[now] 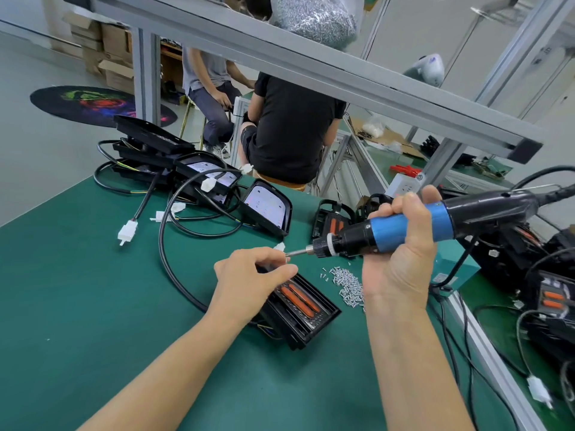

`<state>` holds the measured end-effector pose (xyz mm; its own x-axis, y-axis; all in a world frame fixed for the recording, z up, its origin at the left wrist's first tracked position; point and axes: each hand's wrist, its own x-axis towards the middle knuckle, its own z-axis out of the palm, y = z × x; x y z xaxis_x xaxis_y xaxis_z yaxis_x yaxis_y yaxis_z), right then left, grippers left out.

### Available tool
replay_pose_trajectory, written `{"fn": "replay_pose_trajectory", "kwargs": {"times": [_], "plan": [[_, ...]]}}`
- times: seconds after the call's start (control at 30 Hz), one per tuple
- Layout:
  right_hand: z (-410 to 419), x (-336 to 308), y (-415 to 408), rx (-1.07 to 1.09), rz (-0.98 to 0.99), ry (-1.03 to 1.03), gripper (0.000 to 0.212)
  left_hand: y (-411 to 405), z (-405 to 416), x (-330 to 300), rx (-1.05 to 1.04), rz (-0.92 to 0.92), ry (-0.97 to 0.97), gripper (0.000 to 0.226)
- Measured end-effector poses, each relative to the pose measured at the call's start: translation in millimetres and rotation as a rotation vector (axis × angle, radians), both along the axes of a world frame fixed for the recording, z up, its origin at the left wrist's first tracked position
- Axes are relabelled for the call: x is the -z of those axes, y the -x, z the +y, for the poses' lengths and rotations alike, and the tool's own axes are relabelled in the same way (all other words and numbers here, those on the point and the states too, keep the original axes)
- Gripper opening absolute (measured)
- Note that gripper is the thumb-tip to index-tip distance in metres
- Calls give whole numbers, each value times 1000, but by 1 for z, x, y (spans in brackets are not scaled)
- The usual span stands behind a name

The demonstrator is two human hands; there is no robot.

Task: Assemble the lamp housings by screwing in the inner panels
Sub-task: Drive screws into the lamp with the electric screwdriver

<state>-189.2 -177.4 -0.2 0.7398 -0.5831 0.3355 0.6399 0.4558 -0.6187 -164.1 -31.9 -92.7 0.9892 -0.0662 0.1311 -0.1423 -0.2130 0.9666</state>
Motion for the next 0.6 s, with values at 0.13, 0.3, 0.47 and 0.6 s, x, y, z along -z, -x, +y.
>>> {"fn": "replay_pose_trajectory", "kwargs": {"times": [0.13,0.3,0.47,0.6], "plan": [[-2,-1,4,-2,0,-10,24,2,-1,-4,3,2,83,18],[-6,-2,7,-12,1,-43,24,6,1,-7,-15,-70,19,25],[-8,-2,9,7,1,-22,24,8,1,-9,10,-103,1,16],[-9,-3,10,18,0,-28,24,10,2,-10,22,-121,-9,17]]}}
